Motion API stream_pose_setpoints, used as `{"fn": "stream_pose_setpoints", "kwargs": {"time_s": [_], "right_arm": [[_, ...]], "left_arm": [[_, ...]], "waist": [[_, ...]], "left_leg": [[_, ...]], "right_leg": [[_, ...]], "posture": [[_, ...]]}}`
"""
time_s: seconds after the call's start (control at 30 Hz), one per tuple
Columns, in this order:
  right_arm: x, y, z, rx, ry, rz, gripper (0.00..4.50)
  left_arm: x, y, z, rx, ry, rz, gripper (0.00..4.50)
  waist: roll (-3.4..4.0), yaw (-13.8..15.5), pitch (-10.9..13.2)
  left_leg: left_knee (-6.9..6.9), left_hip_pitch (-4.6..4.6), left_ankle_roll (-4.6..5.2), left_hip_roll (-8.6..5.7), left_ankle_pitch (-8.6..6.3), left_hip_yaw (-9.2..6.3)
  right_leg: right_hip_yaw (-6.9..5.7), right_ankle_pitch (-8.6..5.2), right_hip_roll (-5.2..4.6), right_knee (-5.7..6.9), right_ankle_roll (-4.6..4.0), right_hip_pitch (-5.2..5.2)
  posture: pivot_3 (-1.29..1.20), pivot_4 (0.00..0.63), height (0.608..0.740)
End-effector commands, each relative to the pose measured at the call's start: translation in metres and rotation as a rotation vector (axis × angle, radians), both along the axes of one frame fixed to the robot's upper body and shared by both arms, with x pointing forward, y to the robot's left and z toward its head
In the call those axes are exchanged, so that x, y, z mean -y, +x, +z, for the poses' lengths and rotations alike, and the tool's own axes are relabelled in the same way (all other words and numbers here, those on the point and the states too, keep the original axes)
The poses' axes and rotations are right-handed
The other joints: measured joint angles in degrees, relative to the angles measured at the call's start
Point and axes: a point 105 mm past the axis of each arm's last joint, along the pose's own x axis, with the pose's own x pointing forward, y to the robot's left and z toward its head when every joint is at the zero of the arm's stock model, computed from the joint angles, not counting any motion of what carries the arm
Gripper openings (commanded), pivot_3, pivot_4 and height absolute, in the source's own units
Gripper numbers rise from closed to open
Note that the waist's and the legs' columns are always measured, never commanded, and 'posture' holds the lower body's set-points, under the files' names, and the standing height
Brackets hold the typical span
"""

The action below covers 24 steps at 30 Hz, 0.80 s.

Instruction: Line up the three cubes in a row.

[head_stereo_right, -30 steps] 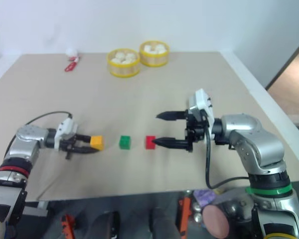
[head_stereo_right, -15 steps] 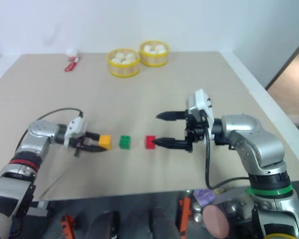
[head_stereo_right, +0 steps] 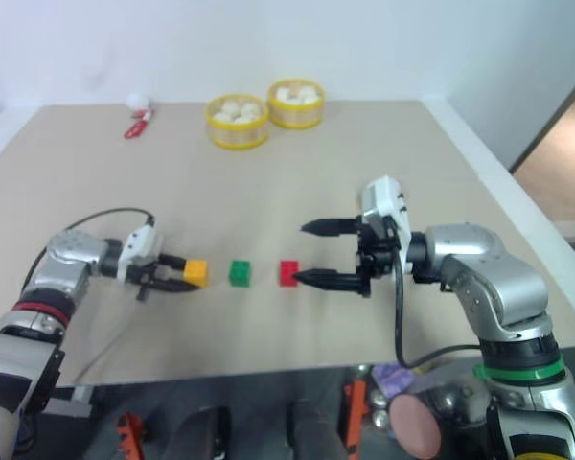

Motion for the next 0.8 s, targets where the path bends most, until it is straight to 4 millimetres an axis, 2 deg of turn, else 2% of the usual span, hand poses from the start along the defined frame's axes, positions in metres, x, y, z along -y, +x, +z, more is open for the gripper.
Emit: {"fn": "stream_pose_setpoints", "kwargs": {"time_s": [0.03, 0.33, 0.4, 0.47, 0.6, 0.63, 0.8], "right_arm": [[0.001, -0.005, 0.014, 0.058, 0.009, 0.009, 4.5], [0.001, -0.004, 0.014, 0.058, 0.006, 0.008, 4.5], [0.001, -0.003, 0.014, 0.059, 0.006, 0.007, 4.5], [0.001, -0.003, 0.014, 0.06, 0.007, 0.006, 4.5], [0.001, -0.002, 0.015, 0.063, 0.01, 0.003, 4.5], [0.001, -0.002, 0.015, 0.063, 0.011, 0.003, 4.5], [0.0, 0.0, 0.017, 0.066, 0.017, 0.003, 4.5]], "left_arm": [[-0.008, 0.002, 0.007, 0.026, 0.021, 0.011, 1.3], [-0.007, 0.001, 0.004, 0.015, 0.018, 0.008, 1.3], [-0.007, 0.0, 0.002, 0.015, 0.024, 0.005, 2.38], [-0.008, 0.0, 0.0, -0.018, 0.027, 0.018, 2.99], [-0.011, 0.0, 0.003, 0.035, 0.021, 0.017, 4.35], [-0.012, 0.001, 0.004, 0.042, 0.018, 0.022, 4.49], [-0.02, 0.0, 0.006, 0.052, 0.022, 0.046, 4.49]], "waist": [[0.0, 0.0, 0.0], [0.0, 0.0, 0.0], [0.0, 0.0, 0.0], [0.0, 0.01, 0.0], [0.0, 0.01, 0.0], [0.0, 0.01, 0.0], [0.0, -0.01, 0.0]], "left_leg": [[0.0, 0.0, 0.0, 0.0, 0.0, 0.0], [0.01, 0.02, 0.01, 0.0, 0.01, 0.0], [0.01, 0.02, 0.01, 0.0, 0.01, 0.0], [0.01, 0.02, 0.01, 0.0, 0.01, 0.0], [0.01, 0.02, 0.01, 0.0, 0.01, 0.01], [0.01, 0.02, 0.01, 0.0, 0.01, 0.01], [0.01, 0.02, 0.01, 0.0, 0.01, 0.01]], "right_leg": [[0.0, 0.0, 0.0, 0.01, 0.0, 0.0], [0.01, 0.0, 0.0, 0.06, 0.0, 0.0], [0.01, 0.0, 0.0, 0.06, 0.0, 0.0], [0.0, 0.0, 0.0, 0.06, 0.0, 0.0], [0.01, 0.0, 0.0, 0.06, 0.0, 0.0], [0.01, -0.01, 0.0, 0.06, 0.0, 0.0], [0.01, 0.0, 0.01, 0.06, -0.01, 0.0]], "posture": [[0.0, 0.15, 0.74], [0.0, 0.15, 0.74], [0.0, 0.15, 0.74], [0.0, 0.15, 0.74], [0.0, 0.15, 0.74], [0.0, 0.15, 0.74], [0.0, 0.15, 0.74]]}}
